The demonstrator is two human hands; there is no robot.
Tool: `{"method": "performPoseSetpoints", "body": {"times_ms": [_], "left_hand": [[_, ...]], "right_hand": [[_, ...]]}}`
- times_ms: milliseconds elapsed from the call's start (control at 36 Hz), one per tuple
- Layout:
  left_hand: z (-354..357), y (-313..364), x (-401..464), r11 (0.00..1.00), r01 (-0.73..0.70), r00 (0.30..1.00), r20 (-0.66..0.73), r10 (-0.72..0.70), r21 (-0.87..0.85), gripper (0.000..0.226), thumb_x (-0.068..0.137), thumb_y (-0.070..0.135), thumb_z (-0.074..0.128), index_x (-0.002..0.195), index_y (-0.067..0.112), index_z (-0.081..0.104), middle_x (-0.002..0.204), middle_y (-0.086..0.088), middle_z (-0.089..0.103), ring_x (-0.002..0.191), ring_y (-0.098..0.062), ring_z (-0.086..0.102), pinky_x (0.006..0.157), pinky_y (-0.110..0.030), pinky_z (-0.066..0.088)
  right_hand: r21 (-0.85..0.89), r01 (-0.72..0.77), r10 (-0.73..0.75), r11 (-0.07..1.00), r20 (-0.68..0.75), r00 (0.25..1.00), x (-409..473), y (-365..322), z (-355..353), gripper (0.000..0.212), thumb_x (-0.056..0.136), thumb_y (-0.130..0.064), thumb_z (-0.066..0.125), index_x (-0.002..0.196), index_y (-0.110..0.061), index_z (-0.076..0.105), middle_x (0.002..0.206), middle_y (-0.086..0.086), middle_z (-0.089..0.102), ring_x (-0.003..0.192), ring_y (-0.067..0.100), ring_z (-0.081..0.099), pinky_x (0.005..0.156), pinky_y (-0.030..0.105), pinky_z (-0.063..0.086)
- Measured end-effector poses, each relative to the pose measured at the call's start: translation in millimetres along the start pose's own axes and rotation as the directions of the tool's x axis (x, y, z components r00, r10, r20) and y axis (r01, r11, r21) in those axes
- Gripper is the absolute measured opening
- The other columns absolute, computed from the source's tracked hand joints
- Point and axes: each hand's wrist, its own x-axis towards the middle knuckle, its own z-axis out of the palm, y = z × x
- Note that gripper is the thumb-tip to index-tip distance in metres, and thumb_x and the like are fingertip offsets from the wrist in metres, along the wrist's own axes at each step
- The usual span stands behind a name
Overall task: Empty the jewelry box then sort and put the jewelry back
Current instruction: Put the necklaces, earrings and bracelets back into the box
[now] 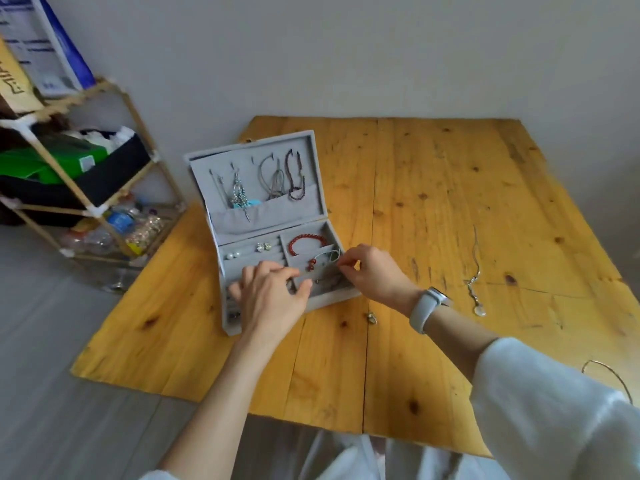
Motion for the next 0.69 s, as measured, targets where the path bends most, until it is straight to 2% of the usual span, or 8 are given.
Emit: {"method": "performPoseSetpoints", "body": {"times_ms": [111, 167, 250, 333, 417, 528, 639, 694], "left_hand": [[2.5, -19.3, -12.2, 1.000, -0.009, 0.996, -0.084, 0.006, -0.028, 0.029, 0.085, 0.041, 0.058, 0.111, 0.030, 0.064, 0.126, 0.004, 0.049, 0.121, -0.018, 0.035, 0.097, -0.037, 0.020], [7.9, -30.3, -21.0, 0.998, 0.001, 0.990, -0.138, -0.009, -0.063, 0.032, 0.083, 0.038, 0.058, 0.111, 0.023, 0.066, 0.128, -0.002, 0.051, 0.122, -0.024, 0.038, 0.097, -0.043, 0.023], [13.9, -42.9, -38.2, 0.998, -0.005, 0.979, -0.202, -0.006, -0.056, 0.045, 0.079, 0.044, 0.046, 0.113, 0.019, 0.064, 0.129, -0.008, 0.051, 0.120, -0.029, 0.040, 0.090, -0.049, 0.033], [17.8, -47.8, -54.6, 0.998, -0.054, 0.970, -0.239, 0.046, -0.027, 0.049, 0.082, 0.045, 0.043, 0.118, 0.017, 0.060, 0.133, -0.011, 0.047, 0.124, -0.028, 0.037, 0.087, -0.049, 0.036], [20.4, -43.2, -67.0, 0.992, -0.124, 0.950, -0.290, 0.114, -0.015, 0.042, 0.083, 0.038, 0.046, 0.115, 0.016, 0.062, 0.130, -0.009, 0.050, 0.119, -0.026, 0.041, 0.084, -0.043, 0.035], [29.7, -23.1, -83.2, 0.967, -0.251, 0.940, -0.247, 0.234, -0.039, 0.034, 0.083, 0.033, 0.049, 0.111, 0.019, 0.063, 0.124, -0.004, 0.054, 0.113, -0.022, 0.046, 0.083, -0.041, 0.038], [38.4, -14.8, -87.1, 0.963, -0.262, 0.954, -0.168, 0.249, -0.062, 0.038, 0.083, 0.034, 0.046, 0.113, 0.018, 0.061, 0.124, -0.004, 0.054, 0.112, -0.020, 0.047, 0.083, -0.040, 0.043], [40.2, -17.2, -86.9, 0.962, -0.254, 0.959, -0.157, 0.237, -0.101, 0.038, 0.083, 0.033, 0.045, 0.113, 0.015, 0.062, 0.121, -0.003, 0.054, 0.108, -0.020, 0.050, 0.084, -0.039, 0.045]], "right_hand": [[-0.002, 0.016, -0.016, 1.000, -0.068, 0.998, 0.8, 2.0, 3.8, 0.022, 0.091, -0.016, 0.049, 0.104, -0.015, 0.066, 0.106, 0.004, 0.049, 0.090, 0.020, 0.050, 0.079, 0.026, 0.040], [0.004, 0.027, -0.027, 1.000, -0.088, 0.996, -2.1, 3.9, 7.0, 0.023, 0.091, -0.016, 0.048, 0.107, -0.015, 0.064, 0.106, 0.002, 0.048, 0.091, 0.017, 0.048, 0.079, 0.024, 0.039], [0.018, 0.056, -0.053, 0.998, -0.117, 0.992, -11.2, 6.7, 14.1, 0.023, 0.092, -0.015, 0.047, 0.111, -0.013, 0.061, 0.108, 0.003, 0.048, 0.098, 0.019, 0.050, 0.083, 0.022, 0.038], [0.029, 0.096, -0.090, 0.995, -0.176, 0.980, -24.7, 9.4, 18.6, 0.023, 0.092, -0.012, 0.049, 0.112, -0.008, 0.059, 0.107, 0.006, 0.052, 0.096, 0.018, 0.050, 0.082, 0.019, 0.035], [0.014, 0.083, -0.078, 0.996, -0.219, 0.973, -40.8, 16.2, 17.6, 0.021, 0.089, -0.010, 0.053, 0.110, -0.006, 0.058, 0.099, 0.001, 0.051, 0.090, 0.016, 0.049, 0.081, 0.025, 0.041], [-0.056, 0.042, -0.052, 0.998, -0.184, 0.981, -62.9, 29.3, 14.6, 0.019, 0.086, -0.014, 0.058, 0.105, -0.008, 0.059, 0.092, -0.001, 0.047, 0.090, 0.022, 0.049, 0.079, 0.031, 0.043], [-0.103, 0.037, -0.046, 0.994, -0.091, 0.995, -76.9, 37.5, 16.5, 0.028, 0.084, -0.020, 0.063, 0.110, -0.010, 0.059, 0.099, 0.006, 0.052, 0.093, 0.023, 0.046, 0.085, 0.034, 0.042], [-0.122, 0.062, -0.074, 0.991, -0.093, 0.993, -79.5, 39.7, 17.9, 0.026, 0.084, -0.019, 0.063, 0.109, -0.010, 0.061, 0.098, 0.005, 0.053, 0.091, 0.023, 0.046, 0.084, 0.036, 0.043]]}}
